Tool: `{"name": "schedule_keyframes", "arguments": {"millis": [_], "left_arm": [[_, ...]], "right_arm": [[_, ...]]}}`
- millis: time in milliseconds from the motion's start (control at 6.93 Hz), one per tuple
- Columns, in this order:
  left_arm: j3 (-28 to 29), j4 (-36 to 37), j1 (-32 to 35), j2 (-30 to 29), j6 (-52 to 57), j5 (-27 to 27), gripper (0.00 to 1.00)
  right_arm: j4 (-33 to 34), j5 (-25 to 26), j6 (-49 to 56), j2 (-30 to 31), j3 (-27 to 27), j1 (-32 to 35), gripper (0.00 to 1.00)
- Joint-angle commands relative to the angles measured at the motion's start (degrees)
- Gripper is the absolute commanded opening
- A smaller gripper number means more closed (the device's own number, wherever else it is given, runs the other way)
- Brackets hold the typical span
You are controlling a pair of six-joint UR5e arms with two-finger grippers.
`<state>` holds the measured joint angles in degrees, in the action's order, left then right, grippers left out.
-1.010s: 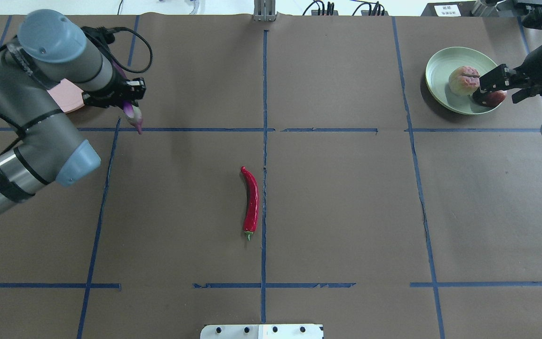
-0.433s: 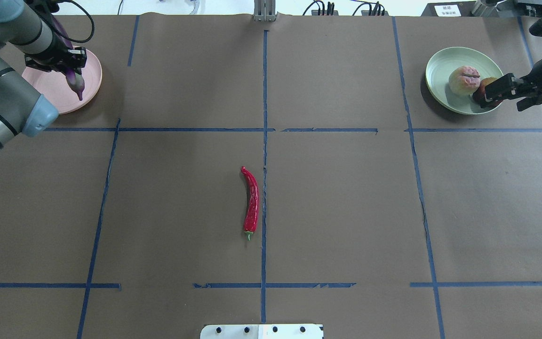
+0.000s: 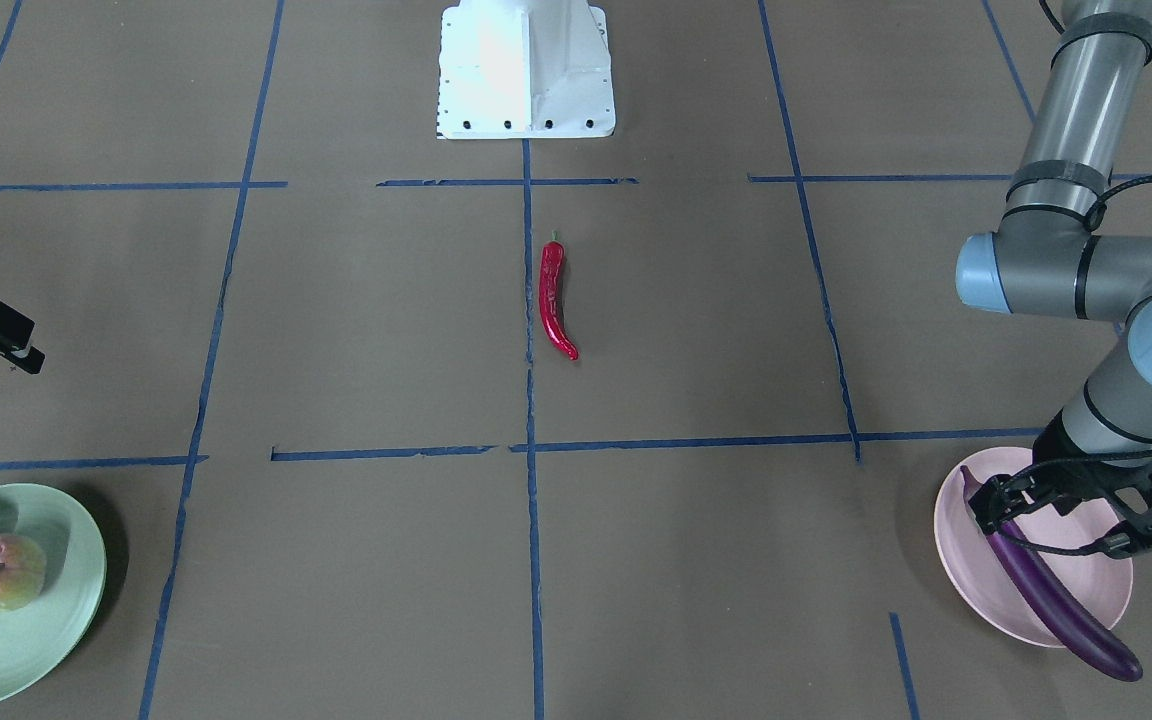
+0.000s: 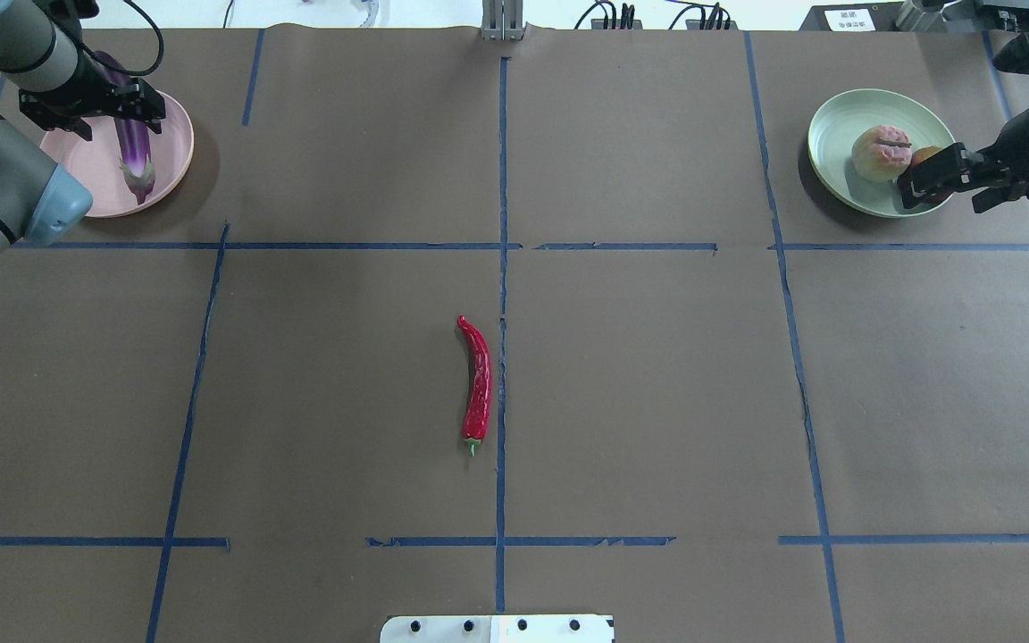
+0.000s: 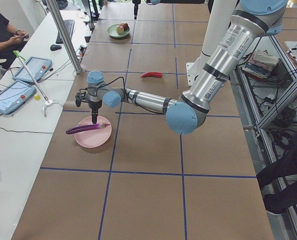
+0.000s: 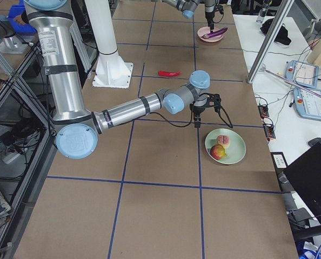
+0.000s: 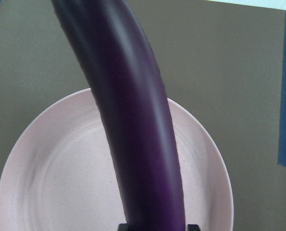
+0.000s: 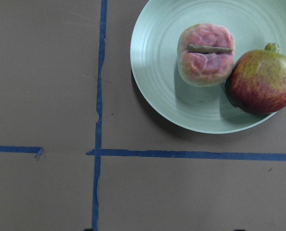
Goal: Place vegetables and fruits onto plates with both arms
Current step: 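Carry the eggplant to the pink plate and release it, then move the left gripper back down over the red chili pepper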
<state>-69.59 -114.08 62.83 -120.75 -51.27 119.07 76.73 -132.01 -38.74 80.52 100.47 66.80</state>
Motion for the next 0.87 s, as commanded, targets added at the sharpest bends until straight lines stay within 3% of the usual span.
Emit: {"name": "schedule_keyframes", "arguments": {"millis": [0,144,289,433,722], "left_arm": [[-7.97,0.08,-0.77,1.30,-7.73,9.22,1.00],[-12.71,0.17,-6.87,0.96,-17.71,8.81,1.00],[-18.94,0.60,-15.19,0.69,-22.51,4.63,1.00],[-20.57,0.78,-23.89,-1.49,-22.47,-0.80,1.00],[-20.85,6.19,-28.63,-9.38,-21.94,-4.10,1.00]], "right_arm": [[0.00,0.00,-0.02,-0.02,-0.01,-0.53,1.00],[0.00,0.00,-0.02,-0.10,-0.01,-0.53,1.00],[0.00,0.00,0.06,-0.10,-0.01,-0.53,1.00],[0.00,0.09,0.06,-0.19,-0.10,-0.53,1.00],[0.00,0.18,0.06,-0.45,-0.28,-0.71,1.00]]}}
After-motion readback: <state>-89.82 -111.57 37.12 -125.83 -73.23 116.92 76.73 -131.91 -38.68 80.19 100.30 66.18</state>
